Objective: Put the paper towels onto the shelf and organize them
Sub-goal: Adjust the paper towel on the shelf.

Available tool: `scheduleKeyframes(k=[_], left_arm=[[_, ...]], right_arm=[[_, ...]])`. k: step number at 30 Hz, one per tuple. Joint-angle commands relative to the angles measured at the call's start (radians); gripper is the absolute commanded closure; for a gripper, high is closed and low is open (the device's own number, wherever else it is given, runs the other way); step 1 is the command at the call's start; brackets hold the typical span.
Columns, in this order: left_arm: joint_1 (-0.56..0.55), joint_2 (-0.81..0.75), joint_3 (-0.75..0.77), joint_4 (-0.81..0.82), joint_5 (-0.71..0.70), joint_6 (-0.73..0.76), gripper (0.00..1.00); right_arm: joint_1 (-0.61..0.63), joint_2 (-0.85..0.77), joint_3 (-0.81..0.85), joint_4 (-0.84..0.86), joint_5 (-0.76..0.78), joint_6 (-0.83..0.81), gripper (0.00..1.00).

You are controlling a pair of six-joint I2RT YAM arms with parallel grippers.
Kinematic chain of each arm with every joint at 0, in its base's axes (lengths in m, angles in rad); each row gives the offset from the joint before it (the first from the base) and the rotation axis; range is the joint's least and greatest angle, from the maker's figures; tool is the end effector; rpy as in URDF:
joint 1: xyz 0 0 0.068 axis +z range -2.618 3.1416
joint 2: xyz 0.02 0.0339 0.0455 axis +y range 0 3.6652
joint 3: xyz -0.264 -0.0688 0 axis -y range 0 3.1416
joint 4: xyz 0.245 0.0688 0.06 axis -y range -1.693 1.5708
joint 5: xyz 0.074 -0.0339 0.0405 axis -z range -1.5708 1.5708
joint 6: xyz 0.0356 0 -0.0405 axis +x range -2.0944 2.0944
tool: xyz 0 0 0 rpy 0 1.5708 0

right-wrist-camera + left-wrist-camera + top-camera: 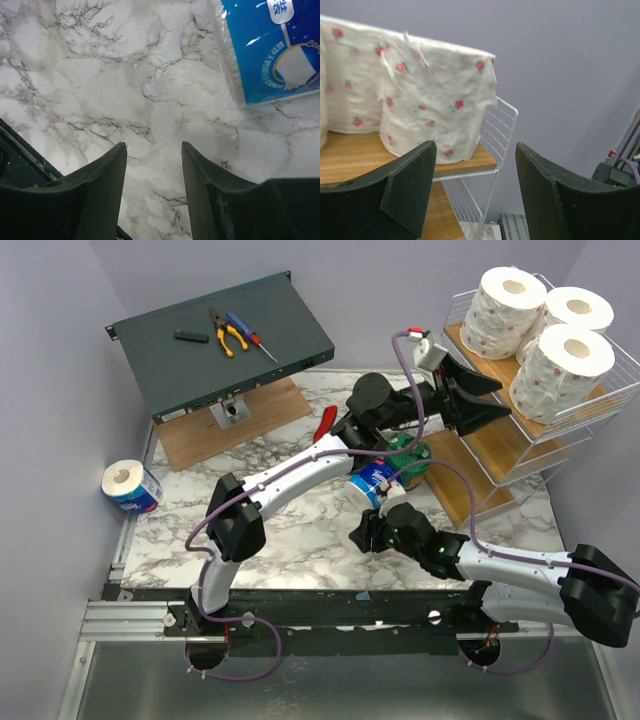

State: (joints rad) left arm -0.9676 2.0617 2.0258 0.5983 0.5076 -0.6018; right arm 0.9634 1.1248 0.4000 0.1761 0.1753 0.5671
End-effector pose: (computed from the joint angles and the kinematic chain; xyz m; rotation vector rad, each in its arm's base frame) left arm 0.2583 -0.4054 0.4535 0.7241 1.0092 -1.6458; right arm 0.1320 0.1790 0.1773 -0.3259 2.1721 0.7131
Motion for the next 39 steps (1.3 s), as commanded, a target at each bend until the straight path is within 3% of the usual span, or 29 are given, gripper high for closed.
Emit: scheduleKeyframes(k=[1,12,24,39], left_arm=[[0.025,-0.059,0.018,0.072,-0.043,-0.018,0.34],[0.035,0.189,0.356,-0.025,-0.179,-0.124,0.48],[0.014,0.273,0.417,-0.053,-0.264,-0.226,0.5],[-0.043,0.304,0.435,-0.051,-0.253,-0.213,0.49]], right_arm=[[0.008,-0.019,-0.02,-0.014,0.03,-0.009,0.49],[0.008,-0.039,-0.036,-0.014,0.036,-0.003,0.5],[0.008,-0.04,-0.047,0.002,0.028,-0.003,0.51],[0.009,-0.04,-0.053,0.004,0.031,0.003,0.51]])
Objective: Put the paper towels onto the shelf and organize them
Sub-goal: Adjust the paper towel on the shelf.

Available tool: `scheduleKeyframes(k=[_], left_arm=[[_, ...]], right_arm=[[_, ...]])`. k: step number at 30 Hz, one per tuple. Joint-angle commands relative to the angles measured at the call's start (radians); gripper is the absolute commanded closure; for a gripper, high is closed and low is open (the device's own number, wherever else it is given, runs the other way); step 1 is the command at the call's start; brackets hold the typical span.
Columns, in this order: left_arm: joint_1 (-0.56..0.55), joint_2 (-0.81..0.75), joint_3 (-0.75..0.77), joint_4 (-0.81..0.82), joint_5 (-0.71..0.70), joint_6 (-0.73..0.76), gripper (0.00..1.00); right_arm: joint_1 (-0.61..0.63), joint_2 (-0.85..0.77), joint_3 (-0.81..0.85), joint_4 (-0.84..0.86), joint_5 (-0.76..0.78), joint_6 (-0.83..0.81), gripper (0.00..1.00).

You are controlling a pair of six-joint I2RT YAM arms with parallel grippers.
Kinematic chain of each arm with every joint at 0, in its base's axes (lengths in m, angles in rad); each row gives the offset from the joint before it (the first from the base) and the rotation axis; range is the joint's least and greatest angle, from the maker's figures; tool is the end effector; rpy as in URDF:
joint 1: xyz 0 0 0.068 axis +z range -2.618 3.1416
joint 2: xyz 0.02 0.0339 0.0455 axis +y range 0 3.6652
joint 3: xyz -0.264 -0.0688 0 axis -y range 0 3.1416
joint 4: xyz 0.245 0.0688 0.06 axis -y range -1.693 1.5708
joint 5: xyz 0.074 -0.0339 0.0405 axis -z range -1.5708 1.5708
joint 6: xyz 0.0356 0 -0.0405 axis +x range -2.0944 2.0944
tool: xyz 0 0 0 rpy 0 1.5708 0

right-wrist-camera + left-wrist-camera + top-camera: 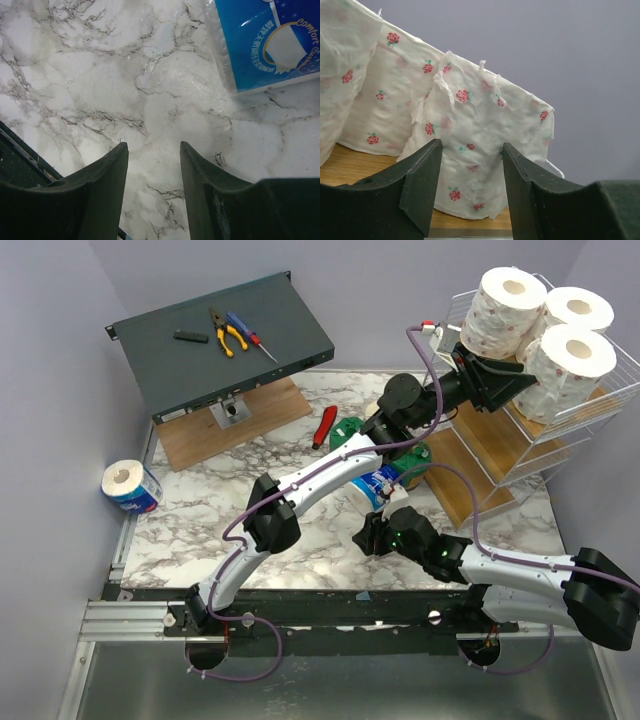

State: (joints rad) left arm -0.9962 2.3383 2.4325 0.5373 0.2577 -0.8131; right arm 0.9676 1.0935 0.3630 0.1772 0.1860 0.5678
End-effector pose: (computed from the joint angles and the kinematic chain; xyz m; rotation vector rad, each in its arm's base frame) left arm 0.2799 -0.4491 0.4503 0.3751 1.0552 -1.7678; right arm 0.1268 0.1725 0.1719 -0.3239 2.1734 0.7027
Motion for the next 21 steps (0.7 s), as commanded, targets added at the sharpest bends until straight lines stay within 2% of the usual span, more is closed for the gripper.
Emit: scheduleKeyframes(k=[1,12,21], left_arm=[[-0.017,0.029,0.029,0.01,-0.003,-0.003,0.49],[-0.024,0.018,0.017,0.017,0.031,0.003,0.49],[0.021,-0.185,-0.175,0.13,0.047,0.098,0.48]], right_arm=[[0.004,-0.008,-0.016,0.004,0.021,0.002,0.51],[0.004,0.0,-0.014,0.004,0.024,0.001,0.51],[0.004,-0.003,0.006,-0.02,0.062,-0.003,0.51]])
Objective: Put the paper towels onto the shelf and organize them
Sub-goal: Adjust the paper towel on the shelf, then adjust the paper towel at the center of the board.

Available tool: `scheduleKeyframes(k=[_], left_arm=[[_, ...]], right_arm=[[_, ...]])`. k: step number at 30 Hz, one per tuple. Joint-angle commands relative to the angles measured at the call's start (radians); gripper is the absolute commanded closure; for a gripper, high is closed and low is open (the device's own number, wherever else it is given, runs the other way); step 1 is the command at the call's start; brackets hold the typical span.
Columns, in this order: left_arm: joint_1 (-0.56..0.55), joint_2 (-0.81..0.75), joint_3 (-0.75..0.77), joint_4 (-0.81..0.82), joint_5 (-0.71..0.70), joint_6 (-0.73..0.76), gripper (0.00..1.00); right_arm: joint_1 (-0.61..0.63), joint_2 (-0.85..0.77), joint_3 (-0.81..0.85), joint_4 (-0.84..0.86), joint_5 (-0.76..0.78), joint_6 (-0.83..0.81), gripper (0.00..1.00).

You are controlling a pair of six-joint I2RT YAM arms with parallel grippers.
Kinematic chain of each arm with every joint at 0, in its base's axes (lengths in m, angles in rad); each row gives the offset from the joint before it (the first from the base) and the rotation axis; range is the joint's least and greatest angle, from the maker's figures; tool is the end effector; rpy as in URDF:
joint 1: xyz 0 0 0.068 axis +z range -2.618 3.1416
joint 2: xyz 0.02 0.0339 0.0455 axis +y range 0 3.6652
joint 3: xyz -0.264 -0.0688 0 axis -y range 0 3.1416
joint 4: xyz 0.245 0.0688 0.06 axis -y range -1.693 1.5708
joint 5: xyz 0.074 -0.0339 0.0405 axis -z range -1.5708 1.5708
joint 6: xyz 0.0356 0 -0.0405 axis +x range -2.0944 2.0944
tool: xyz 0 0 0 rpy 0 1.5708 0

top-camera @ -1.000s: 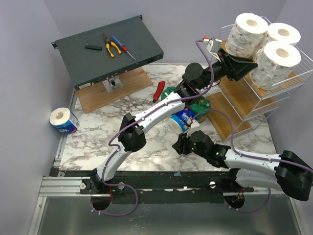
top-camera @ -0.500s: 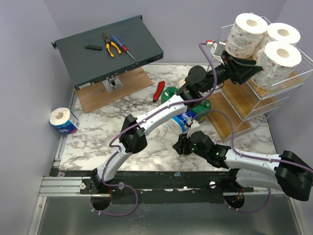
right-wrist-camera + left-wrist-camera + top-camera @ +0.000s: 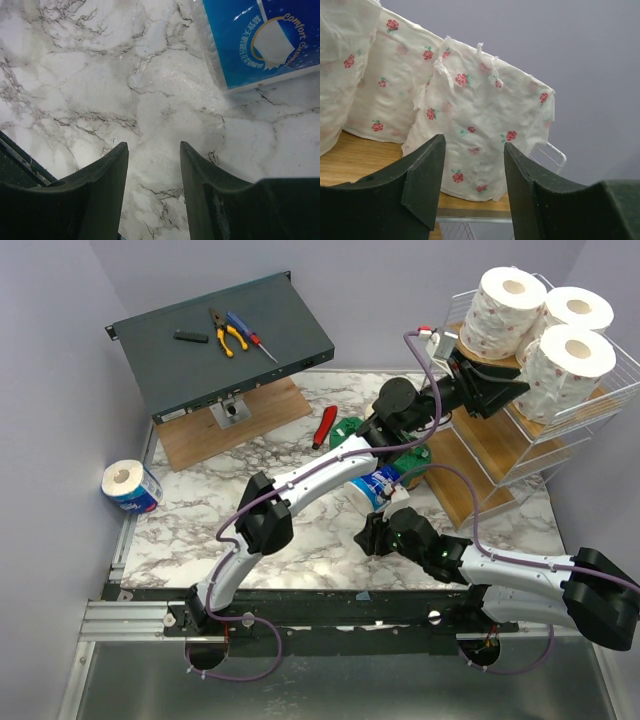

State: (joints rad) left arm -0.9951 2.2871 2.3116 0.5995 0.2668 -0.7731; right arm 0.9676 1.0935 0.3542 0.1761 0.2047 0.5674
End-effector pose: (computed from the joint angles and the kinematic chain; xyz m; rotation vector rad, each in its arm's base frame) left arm 0.2778 -0.4453 0.4419 0.4034 1.0487 -1.7334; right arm 0.1264 0.1707 0.1691 -0.3146 2.1769 0.6782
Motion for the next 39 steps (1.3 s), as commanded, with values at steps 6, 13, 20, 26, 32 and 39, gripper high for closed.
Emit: scheduleKeyframes(k=[6,13,20,26,32,39], left_arm=[[0.065,-0.387,-0.362,0.175,0.049,0.115,0.4],[0.072,-0.776,-0.765,0.041,-0.124,0.365,0.28],[0.072,-0.962,-0.918,-0.339,-0.466,0.458,0.26],[0.072,-1.097,-1.083,-0.569,-0.671,0.441,0.15],[0.071,-1.275,-1.317,-0.645,-0.759,0.32,0.02],[0.072,-1.321,-1.304,-1.05,-0.876,0.106,0.01]], right_arm=[[0.005,0.003,0.027,-0.032,0.052,-0.003,0.51],[0.007,0.006,0.037,-0.038,0.079,-0.001,0.5],[0.007,-0.029,0.001,0.043,0.045,-0.016,0.41],[0.008,-0.087,0.03,0.022,0.047,-0.033,0.35],[0.009,-0.129,0.111,0.001,0.148,-0.051,0.31],[0.008,-0.052,0.185,-0.028,0.261,-0.103,0.27]])
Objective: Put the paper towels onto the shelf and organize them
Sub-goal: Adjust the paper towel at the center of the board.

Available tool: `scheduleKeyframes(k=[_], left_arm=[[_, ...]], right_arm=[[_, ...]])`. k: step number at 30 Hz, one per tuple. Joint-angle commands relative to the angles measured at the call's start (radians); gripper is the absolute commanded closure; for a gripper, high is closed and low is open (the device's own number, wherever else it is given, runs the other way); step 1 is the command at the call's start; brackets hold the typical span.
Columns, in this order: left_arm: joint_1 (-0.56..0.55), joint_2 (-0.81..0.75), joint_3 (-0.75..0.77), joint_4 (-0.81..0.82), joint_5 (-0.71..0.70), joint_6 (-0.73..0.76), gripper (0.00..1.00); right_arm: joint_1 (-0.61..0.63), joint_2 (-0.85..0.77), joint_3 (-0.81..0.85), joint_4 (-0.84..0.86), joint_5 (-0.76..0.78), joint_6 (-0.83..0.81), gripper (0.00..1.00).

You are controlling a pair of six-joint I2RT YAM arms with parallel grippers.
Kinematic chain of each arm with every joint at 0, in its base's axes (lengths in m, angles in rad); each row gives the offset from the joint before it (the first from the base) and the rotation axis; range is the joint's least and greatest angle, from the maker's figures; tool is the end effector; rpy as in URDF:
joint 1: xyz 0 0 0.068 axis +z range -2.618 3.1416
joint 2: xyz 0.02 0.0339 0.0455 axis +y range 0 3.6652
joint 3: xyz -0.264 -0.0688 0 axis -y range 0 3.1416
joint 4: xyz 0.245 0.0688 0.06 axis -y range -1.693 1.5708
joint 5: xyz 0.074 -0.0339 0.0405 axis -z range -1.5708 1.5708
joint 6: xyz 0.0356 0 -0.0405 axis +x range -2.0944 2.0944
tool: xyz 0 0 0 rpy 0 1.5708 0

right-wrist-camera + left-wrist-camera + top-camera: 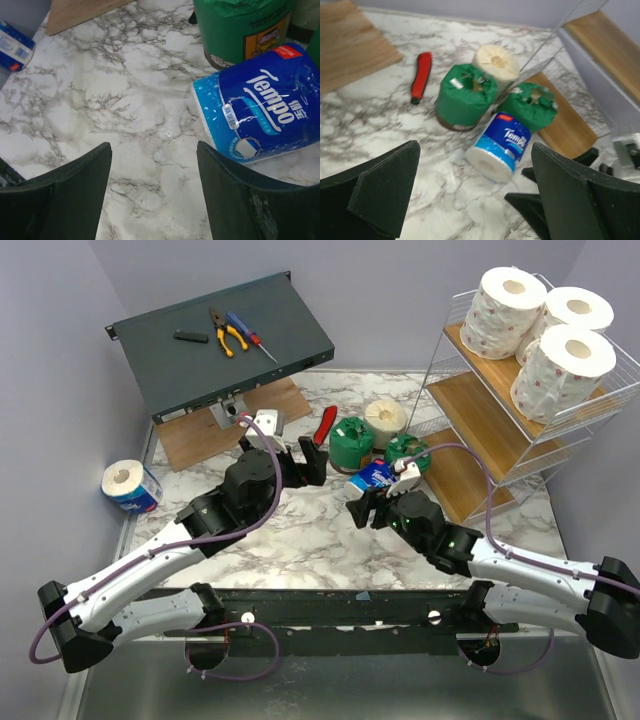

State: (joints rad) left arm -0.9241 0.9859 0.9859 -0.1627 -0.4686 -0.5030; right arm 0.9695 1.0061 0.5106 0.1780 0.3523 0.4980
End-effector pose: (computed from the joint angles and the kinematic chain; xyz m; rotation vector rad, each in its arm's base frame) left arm 0.1476 -0.1688 0.3765 0.0186 1.7595 -0.6474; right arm 0.1373 0.1784 0.2393 -0.2067 1.9134 0.6731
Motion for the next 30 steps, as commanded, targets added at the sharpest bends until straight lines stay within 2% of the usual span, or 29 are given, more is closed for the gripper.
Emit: scheduleKeyframes(k=[1,6,8,10,13,15,22,27,30], left_arm=[[0.002,-0.019,0.022,-0.33,-0.155,-0.181,0.01],[0.004,-0.033,-0.026,-0.416,-0.17,-0.253,0.01],[0.011,-0.057,-0.072,-0.365,-0.132,-0.234,0.01],[0.014,-0.095,-0.131,-0.289,-0.078,-0.218,0.02],[0.033,-0.144,-0.214,-0.195,-0.007,-0.213,0.01],[0.054,-0.166,-0.236,-0.187,0.025,-0.225,0.01],[0.14,-0.19,-0.266,-0.176,0.199,-0.185,0.02],[0.16,-0.129,-0.242,-0.207,0.289,-0.178,0.02],[0.162,-0.115,-0.249,-0.198,0.317,-0.188,0.03]], right_arm=[[0.006,0.042,0.032,-0.032,0.149,-0.019,0.27],[0.006,0.047,-0.003,0.062,0.264,0.048,0.27],[0.007,0.05,0.004,0.08,0.257,0.04,0.26],[0.004,0.074,0.06,0.021,0.26,0.031,0.25],[-0.01,0.179,0.231,-0.162,0.258,0.054,0.24],[-0.014,0.24,0.314,-0.258,0.249,0.076,0.23],[-0.125,0.289,0.397,-0.299,0.167,0.113,0.23],[-0.239,0.291,0.433,-0.326,0.128,0.1,0.24],[-0.25,0.289,0.443,-0.327,0.139,0.073,0.24]])
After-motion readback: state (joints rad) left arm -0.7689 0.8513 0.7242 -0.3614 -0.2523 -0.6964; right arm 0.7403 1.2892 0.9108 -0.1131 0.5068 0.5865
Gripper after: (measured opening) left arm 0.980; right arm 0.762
